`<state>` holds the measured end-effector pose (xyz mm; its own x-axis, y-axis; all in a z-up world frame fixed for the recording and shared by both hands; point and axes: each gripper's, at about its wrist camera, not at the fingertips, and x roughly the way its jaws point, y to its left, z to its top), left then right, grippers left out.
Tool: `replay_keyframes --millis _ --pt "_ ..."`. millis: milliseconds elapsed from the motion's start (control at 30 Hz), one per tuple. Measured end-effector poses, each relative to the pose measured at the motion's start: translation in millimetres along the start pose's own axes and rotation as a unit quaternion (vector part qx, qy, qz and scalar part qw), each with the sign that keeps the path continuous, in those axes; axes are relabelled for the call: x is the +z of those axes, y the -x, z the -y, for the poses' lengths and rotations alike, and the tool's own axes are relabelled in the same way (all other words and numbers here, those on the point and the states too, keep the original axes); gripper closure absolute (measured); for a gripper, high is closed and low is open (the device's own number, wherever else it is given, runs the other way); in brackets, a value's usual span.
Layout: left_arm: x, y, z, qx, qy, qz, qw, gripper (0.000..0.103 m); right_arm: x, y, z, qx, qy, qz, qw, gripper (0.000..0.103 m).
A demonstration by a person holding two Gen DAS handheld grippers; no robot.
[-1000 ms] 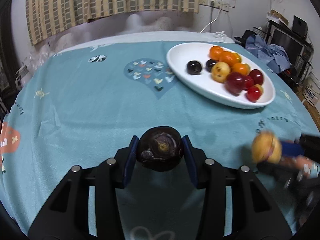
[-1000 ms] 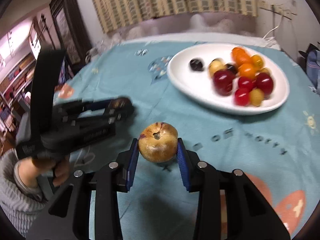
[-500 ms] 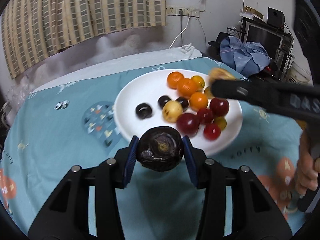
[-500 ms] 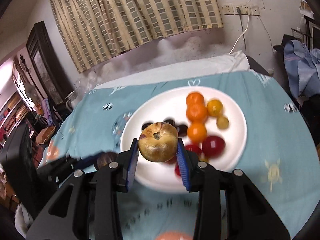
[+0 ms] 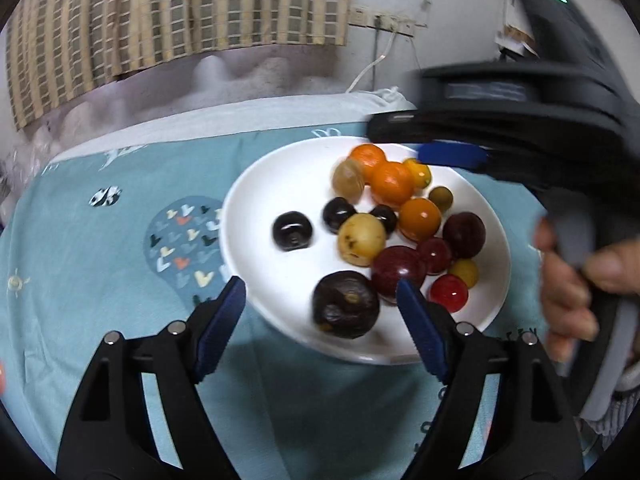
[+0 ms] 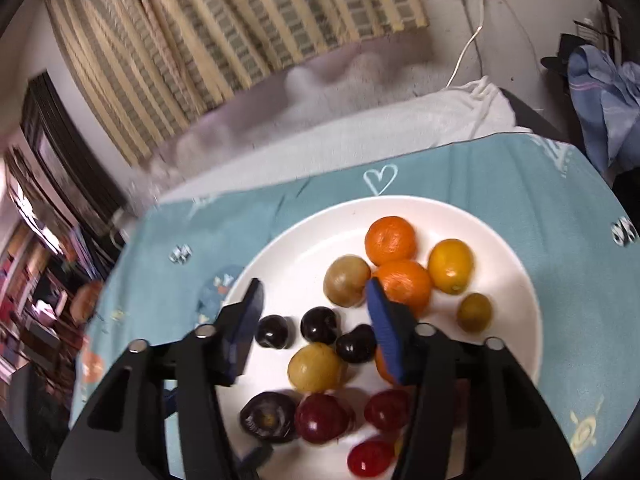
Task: Organize fruits
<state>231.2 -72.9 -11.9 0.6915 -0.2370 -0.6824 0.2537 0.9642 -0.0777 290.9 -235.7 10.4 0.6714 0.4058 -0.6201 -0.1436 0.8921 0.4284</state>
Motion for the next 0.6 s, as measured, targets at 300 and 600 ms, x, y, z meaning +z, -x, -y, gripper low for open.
replay_keyframes --millis 300,600 --pt "-51 71 -12 0.054 0.046 0.030 0.9970 0.010 -76 101 0 -0.012 -0.003 0.050 0.999 0.036" --pt "-101 122 24 0.125 -0.003 0.071 0.9897 0.002 -154 121 -23 -0.135 0.124 0.098 0.978 0.003"
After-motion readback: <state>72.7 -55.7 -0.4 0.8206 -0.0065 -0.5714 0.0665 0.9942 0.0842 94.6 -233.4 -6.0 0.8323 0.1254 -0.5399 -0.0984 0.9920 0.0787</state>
